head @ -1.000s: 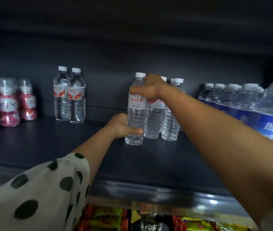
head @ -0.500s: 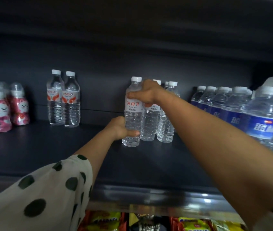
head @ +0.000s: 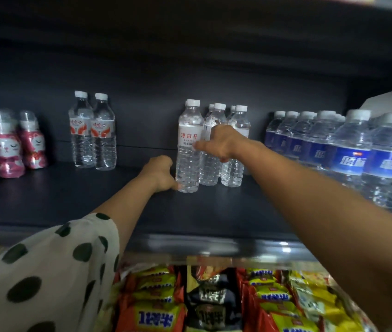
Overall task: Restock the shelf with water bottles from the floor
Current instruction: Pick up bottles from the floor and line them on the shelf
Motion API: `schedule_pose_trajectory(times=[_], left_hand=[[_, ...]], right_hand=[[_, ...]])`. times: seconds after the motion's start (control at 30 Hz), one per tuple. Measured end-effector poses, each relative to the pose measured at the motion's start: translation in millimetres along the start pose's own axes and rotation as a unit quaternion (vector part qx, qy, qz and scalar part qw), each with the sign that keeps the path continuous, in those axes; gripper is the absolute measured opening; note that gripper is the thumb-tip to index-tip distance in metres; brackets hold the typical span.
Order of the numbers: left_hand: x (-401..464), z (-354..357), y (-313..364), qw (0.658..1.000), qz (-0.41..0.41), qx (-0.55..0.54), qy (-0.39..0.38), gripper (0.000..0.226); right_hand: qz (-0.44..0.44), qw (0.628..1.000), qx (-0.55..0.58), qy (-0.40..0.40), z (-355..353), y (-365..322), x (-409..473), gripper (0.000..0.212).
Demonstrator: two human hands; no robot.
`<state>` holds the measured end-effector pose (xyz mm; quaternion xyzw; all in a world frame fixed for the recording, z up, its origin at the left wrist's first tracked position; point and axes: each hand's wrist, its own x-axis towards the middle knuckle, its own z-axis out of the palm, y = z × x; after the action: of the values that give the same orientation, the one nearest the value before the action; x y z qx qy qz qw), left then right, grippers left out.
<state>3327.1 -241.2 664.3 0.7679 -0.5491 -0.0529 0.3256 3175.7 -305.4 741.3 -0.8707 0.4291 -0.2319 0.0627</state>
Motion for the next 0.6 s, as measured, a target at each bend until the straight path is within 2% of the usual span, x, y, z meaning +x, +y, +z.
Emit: schedule_pose_trajectory(times=[0.1, 0.2, 0.3, 0.4, 0.5, 0.6], left_hand=[[-28.2, -10.9, 18.5, 0.999, 0.039, 0.018, 0.015, 0.042], [-67.5, -20.6, 37.2, 0.996, 0.075, 0.049, 0.016, 0.037], [-116.7, -24.6, 47.9, 0.991, 0.102, 0.087, 0.007, 0.044], [-176.2, -18.9, 48.9, 0.984, 0.127, 0.128, -0.002, 0.034], [-237.1, 1.6, 37.5, 0.976, 0.157, 0.151, 0.0, 0.026], [-287.2, 39.3, 12.5, 0.964, 0.181, 0.188, -0.045, 0.02]], right_hand=[[-0.023, 0.998, -0.061, -0.003, 3.4, -1.3, -32.2, 0.037], [-0.042, 0.994, -0.103, 0.006, -0.4, -7.8, -81.4, 0.024], [-0.069, 0.988, -0.137, 0.024, -1.8, -16.4, -139.4, 0.036], [-0.063, 0.988, -0.141, 0.022, 11.3, -21.5, -202.1, 0.038], [-0.065, 0.987, -0.146, -0.003, 45.7, -19.3, -265.9, 0.042], [-0.069, 0.985, -0.145, -0.055, 95.8, -8.5, -322.6, 0.04]])
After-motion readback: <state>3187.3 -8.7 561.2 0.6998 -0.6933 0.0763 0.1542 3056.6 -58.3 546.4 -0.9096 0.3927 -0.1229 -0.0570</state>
